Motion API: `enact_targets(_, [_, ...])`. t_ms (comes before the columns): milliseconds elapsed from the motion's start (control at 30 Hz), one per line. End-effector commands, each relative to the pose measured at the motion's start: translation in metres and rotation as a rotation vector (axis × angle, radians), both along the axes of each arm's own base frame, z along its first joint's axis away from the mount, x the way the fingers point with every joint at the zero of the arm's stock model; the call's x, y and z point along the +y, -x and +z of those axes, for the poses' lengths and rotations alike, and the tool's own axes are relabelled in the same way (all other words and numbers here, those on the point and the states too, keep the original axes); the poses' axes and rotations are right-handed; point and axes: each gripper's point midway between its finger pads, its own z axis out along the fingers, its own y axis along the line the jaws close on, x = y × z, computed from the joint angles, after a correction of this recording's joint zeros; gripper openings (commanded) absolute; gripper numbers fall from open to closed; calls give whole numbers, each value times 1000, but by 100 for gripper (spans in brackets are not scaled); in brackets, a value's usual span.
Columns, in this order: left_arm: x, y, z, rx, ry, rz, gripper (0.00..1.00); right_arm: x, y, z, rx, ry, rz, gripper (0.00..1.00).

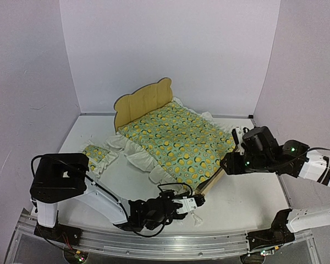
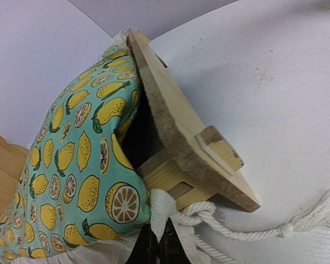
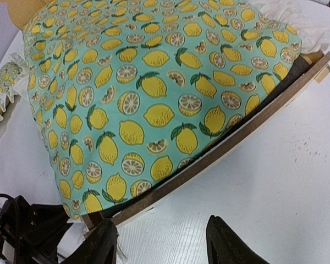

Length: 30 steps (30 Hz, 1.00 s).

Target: Set up the pet bed

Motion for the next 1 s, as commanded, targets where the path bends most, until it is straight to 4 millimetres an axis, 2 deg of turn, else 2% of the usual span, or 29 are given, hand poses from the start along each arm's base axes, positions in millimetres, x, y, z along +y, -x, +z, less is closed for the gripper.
enact_targets(0, [-14, 37, 27, 138, 149, -191, 0, 2, -24, 33, -85, 5, -21, 57])
enact_targets(133, [-17, 59, 9, 250, 137, -313, 0, -2, -33, 25, -39, -6, -61, 54])
enact_targets(233, [-25, 70, -3, 317, 116, -376, 0, -12, -42, 7, 47, -33, -110, 50])
enact_targets(300, [-27, 75, -4, 349, 116, -403, 0, -19, -46, -1, 80, -40, -141, 51])
enact_targets(333, [-25, 72, -2, 351, 117, -389, 4, -22, -47, -4, 96, -44, -146, 53])
enact_targets(400, [-16, 64, 4, 345, 118, -344, 31, -28, -53, -8, 117, -53, -172, 60])
enact_targets(467, [1, 58, 23, 347, 142, -316, 47, -39, -56, -15, 140, -62, -212, 69])
enact_targets(500, [14, 56, 32, 359, 154, -314, 51, -45, -57, -18, 158, -75, -233, 72])
enact_targets(567, [31, 56, 65, 386, 210, -325, 55, -59, -61, -26, 183, -87, -285, 75])
enact_targets(600, [45, 56, 89, 393, 257, -334, 60, -66, -64, -29, 189, -83, -319, 77])
enact_targets(667, [65, 56, 115, 441, 314, -348, 67, -74, -70, -33, 207, -92, -371, 79])
enact_targets(800, [114, 19, 156, 594, 524, -254, 69, -72, -85, -39, 264, -125, -435, 79])
enact_targets(867, [139, -13, 164, 628, 597, -104, 69, -69, -91, -44, 288, -129, -450, 76])
enact_targets(967, [173, -56, 162, 689, 648, 103, 70, -76, -95, -55, 305, -120, -516, 72])
